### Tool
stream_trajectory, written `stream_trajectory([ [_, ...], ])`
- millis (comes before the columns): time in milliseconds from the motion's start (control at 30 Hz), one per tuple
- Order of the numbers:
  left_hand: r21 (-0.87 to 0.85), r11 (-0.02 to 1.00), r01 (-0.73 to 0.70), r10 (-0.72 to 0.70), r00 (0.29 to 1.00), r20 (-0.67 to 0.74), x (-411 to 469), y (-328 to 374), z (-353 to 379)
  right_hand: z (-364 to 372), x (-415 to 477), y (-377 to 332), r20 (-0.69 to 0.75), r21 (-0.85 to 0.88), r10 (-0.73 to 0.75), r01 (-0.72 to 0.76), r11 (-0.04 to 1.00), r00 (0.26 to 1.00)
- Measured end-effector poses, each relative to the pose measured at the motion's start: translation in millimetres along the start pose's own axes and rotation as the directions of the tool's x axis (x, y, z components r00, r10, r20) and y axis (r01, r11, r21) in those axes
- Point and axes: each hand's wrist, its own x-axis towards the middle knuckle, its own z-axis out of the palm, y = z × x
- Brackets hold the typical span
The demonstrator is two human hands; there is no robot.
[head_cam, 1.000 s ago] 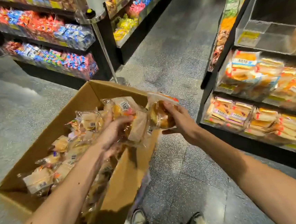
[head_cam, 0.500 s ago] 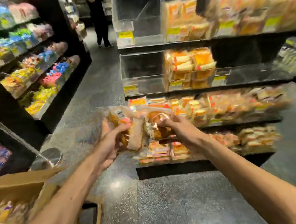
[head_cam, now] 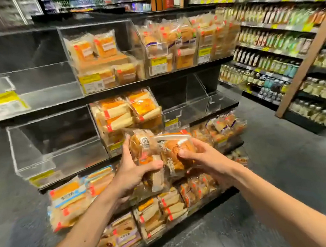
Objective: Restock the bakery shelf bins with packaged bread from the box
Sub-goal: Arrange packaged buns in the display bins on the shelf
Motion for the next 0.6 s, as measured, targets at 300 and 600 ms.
stream_trajectory([
  [300, 0.025, 0.999, 0.022, -0.025, 0.989, 0.142, 168.4, 24.4, 94.3, -159.2, 65.6, -10.8, -0.199, 0.068, 0.043, -0.03, 0.997, 0.979],
  [600, 0.038, 0.999, 0.036, -0.038, 0.998, 0.051, 270.2, 24.2, 211.7, -338.2, 140.8, -3.7, -0.047, -0.043, 0.068, -0.07, 0.997, 0.997],
])
